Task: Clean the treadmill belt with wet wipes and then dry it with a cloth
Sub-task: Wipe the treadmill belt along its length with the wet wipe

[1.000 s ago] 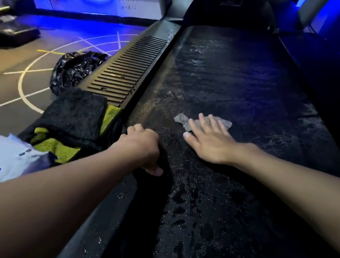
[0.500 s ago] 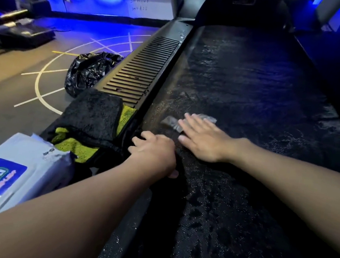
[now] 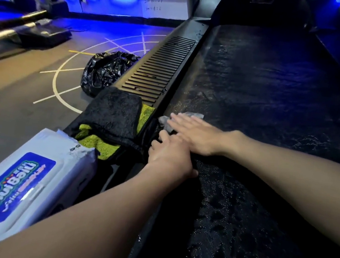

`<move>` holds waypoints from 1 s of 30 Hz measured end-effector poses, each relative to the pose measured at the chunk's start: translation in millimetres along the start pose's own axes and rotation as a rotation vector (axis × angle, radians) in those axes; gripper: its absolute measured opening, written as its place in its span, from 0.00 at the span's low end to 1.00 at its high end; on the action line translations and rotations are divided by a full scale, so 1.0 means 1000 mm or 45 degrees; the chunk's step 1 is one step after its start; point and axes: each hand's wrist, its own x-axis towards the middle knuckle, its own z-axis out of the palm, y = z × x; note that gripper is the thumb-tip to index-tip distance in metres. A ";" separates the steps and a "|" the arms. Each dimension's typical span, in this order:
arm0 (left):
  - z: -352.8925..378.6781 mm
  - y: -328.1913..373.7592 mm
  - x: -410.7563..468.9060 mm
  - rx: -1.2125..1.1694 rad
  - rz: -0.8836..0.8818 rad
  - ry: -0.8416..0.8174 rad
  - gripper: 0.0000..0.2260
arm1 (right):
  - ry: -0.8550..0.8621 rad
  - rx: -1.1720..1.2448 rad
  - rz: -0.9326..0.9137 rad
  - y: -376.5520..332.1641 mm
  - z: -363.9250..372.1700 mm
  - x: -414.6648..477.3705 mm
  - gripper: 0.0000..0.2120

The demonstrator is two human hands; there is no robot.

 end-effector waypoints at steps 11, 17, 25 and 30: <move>0.004 -0.006 -0.002 -0.088 -0.036 0.044 0.54 | 0.114 0.029 0.141 -0.002 -0.002 -0.001 0.27; 0.005 -0.008 0.000 -0.086 -0.025 0.051 0.57 | 0.059 0.022 -0.040 -0.016 0.007 -0.019 0.30; 0.003 -0.015 -0.020 -0.384 0.008 0.018 0.56 | -0.006 0.033 0.086 -0.017 0.007 -0.038 0.29; -0.002 -0.011 -0.027 -0.373 0.002 -0.015 0.62 | -0.054 0.015 0.106 -0.021 0.014 -0.054 0.30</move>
